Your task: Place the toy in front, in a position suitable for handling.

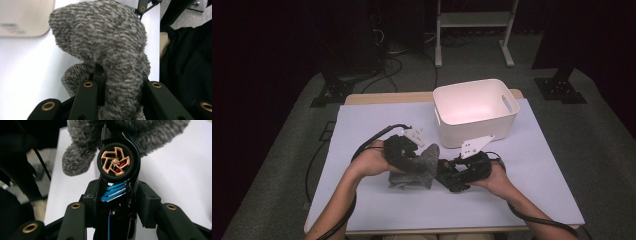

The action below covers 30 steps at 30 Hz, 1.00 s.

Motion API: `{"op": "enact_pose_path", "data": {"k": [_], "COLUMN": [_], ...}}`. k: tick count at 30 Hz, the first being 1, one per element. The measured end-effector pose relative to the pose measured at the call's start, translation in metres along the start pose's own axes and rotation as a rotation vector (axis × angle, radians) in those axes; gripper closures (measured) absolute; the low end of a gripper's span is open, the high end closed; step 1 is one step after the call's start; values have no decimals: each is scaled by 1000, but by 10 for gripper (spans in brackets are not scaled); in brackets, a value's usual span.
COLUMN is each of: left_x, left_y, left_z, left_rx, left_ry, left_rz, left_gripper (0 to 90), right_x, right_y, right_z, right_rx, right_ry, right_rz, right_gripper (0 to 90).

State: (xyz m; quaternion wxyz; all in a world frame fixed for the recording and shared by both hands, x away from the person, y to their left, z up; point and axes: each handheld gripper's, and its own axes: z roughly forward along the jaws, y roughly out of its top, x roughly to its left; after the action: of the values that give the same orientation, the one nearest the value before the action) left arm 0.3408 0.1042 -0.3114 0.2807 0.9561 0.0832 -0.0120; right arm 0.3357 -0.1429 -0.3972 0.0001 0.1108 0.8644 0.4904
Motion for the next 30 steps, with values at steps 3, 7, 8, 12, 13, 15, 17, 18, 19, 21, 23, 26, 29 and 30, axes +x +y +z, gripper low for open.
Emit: {"op": "enact_pose_path", "data": {"k": [3, 7, 8, 12, 13, 15, 17, 18, 19, 21, 23, 26, 29, 30], "left_x": [-3, -7, -7, -11, -13, -17, -21, -22, -23, -22, -20, -17, -13, -12], "left_y": [-7, -10, -10, 0, 2, 8, 14, 17, 19, 22, 21, 16, 10, 9], "left_z": [-11, -11, -11, -8, -8, -7, -5, -4, -3, -3, 0, 7, 15, 17], "left_rx": [8, 11, 3, -4, -2, 3, 1, 2, -7, -15, -5, 16, 50, 53], "left_ry": [17, 10, 4, -8, -12, -18, -28, -32, -29, -31, -37, -44, -45, -51], "left_rz": [-10, -3, -5, 23, 32, 48, 66, 77, 82, 84, 85, 64, 48, 47], "left_gripper": [724, 725, 726, 726, 726, 726, 725, 725, 725, 724, 724, 723, 723, 723], "right_x": [-1, 3, 3, 5, 6, 9, 12, 13, 15, 15, 14, 14, 14, 14], "right_y": [5, 6, 7, 8, 9, 10, 9, 9, 8, 7, 5, 0, -2, -3], "right_z": [18, 35, 34, 28, 26, 22, 18, 16, 15, 11, 7, 3, 0, -1], "right_rx": [-36, -23, -18, 16, 30, 49, 63, 66, 70, 75, 69, 55, 47, 46], "right_ry": [30, 48, 45, 40, 37, 32, 24, 21, 17, 9, 8, 6, 3, 2], "right_rz": [-5, -28, -32, -49, -57, -68, -79, -89, -92, -94, -88, -79, -77, -75], "right_gripper": [569, 569, 569, 567, 567, 565, 565, 565, 566, 566, 566, 566, 566, 565]}}
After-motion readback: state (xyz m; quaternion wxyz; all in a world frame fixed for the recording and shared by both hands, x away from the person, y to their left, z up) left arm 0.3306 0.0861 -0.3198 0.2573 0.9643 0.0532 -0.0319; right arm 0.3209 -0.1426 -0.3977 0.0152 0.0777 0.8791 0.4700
